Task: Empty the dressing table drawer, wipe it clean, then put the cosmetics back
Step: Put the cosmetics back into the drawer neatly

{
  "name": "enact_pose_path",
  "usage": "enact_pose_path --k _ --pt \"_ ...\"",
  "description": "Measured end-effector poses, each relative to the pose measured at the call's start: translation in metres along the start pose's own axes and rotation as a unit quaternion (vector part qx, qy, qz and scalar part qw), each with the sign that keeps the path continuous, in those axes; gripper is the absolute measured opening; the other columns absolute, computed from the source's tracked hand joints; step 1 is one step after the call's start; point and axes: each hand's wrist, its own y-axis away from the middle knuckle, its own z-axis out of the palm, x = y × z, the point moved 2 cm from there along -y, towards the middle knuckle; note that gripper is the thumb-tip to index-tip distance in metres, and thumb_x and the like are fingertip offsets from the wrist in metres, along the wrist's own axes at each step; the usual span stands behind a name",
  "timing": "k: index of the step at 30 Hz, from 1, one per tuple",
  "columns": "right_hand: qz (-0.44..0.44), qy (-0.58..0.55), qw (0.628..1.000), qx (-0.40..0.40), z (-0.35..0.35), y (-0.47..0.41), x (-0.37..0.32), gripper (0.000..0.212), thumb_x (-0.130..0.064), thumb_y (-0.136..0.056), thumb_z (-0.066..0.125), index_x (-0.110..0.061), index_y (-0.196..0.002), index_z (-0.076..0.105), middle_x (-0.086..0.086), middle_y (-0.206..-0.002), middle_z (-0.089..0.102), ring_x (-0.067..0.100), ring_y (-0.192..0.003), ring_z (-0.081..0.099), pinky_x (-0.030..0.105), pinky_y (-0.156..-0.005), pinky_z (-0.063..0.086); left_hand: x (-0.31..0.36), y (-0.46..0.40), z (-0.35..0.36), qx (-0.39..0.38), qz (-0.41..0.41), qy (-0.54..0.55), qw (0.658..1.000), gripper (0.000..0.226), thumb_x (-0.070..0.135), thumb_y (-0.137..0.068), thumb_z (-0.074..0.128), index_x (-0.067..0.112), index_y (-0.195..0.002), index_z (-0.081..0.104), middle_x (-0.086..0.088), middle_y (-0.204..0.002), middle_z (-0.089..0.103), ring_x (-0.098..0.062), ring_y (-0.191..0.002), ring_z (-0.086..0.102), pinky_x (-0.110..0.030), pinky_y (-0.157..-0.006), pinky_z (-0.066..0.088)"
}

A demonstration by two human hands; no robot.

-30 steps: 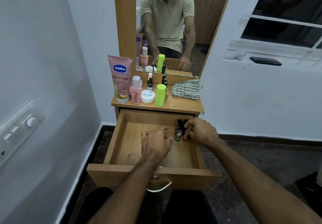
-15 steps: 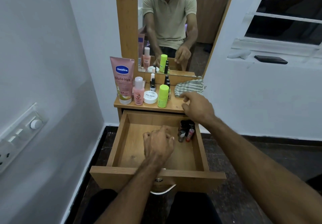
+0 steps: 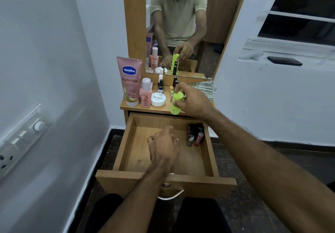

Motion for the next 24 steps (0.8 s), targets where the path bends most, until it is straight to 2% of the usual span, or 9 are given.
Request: enact_pose_path --k 3,6,8,12,16,20,24 --pt "0.01 -0.004 0.999 -0.051 -0.014 0.016 0.008 0.039 -0.036 -0.08 0.078 -0.038 -0.107 0.05 -0.003 -0.108 0.066 0.018 -0.088 0.061 0.042 -0.075 0.055 0.001 0.001 -0.001 -0.001 -0.005 -0.003 1.0 0.05 0.034 -0.096 0.062 0.03 -0.142 0.044 0.013 -0.12 0.067 -0.011 -0.122 0.055 -0.04 -0.112 0.028" --pt "0.033 -0.009 0.993 -0.113 -0.025 0.037 0.023 0.042 -0.037 -0.078 0.08 -0.041 -0.108 0.052 -0.007 -0.108 0.062 0.012 -0.088 0.06 0.033 -0.073 0.052 0.002 0.001 0.001 -0.009 0.022 -0.008 1.0 0.047 0.03 -0.096 0.061 0.031 -0.141 0.047 0.014 -0.119 0.067 -0.011 -0.121 0.055 -0.039 -0.111 0.03" --pt "0.041 -0.006 0.987 -0.154 -0.026 0.051 0.033 0.04 -0.033 -0.079 0.081 -0.039 -0.109 0.055 -0.008 -0.106 0.062 0.008 -0.088 0.059 0.027 -0.069 0.05 0.003 0.004 0.004 -0.043 0.064 -0.002 0.997 0.044 0.029 -0.097 0.061 0.034 -0.139 0.051 0.015 -0.118 0.068 -0.01 -0.118 0.056 -0.038 -0.108 0.033" --pt "0.05 0.058 0.973 -0.219 -0.017 0.076 0.05 0.04 -0.026 -0.081 0.079 -0.033 -0.114 0.058 -0.005 -0.109 0.061 0.015 -0.094 0.059 0.034 -0.078 0.053 0.008 0.007 0.007 -0.087 0.119 -0.053 0.988 0.034 0.032 -0.097 0.058 0.033 -0.131 0.057 0.013 -0.118 0.069 -0.013 -0.117 0.056 -0.037 -0.104 0.034" --pt "0.037 0.117 0.965 -0.23 -0.004 0.091 0.06 0.039 -0.023 -0.079 0.078 -0.028 -0.114 0.063 -0.002 -0.108 0.064 0.019 -0.096 0.06 0.035 -0.076 0.052 0.007 0.006 0.007 -0.07 0.088 -0.063 0.992 0.035 0.033 -0.097 0.059 0.033 -0.132 0.056 0.014 -0.115 0.069 -0.011 -0.115 0.056 -0.037 -0.104 0.033" --pt "0.049 0.143 0.963 -0.222 0.009 0.097 0.066 0.04 -0.024 -0.08 0.078 -0.031 -0.115 0.061 -0.003 -0.113 0.062 0.019 -0.098 0.058 0.036 -0.075 0.051 0.007 0.005 0.005 -0.055 0.071 -0.064 0.994 0.036 0.031 -0.096 0.059 0.034 -0.132 0.057 0.015 -0.113 0.069 -0.009 -0.114 0.056 -0.035 -0.104 0.032" --pt "0.042 0.173 0.961 -0.212 0.021 0.099 0.068 0.041 -0.026 -0.082 0.077 -0.033 -0.117 0.058 -0.004 -0.115 0.06 0.016 -0.091 0.049 0.031 -0.067 0.039 0.007 0.005 0.003 -0.049 0.056 -0.072 0.995 0.037 0.031 -0.097 0.058 0.034 -0.134 0.056 0.014 -0.115 0.067 -0.01 -0.114 0.055 -0.037 -0.105 0.033"
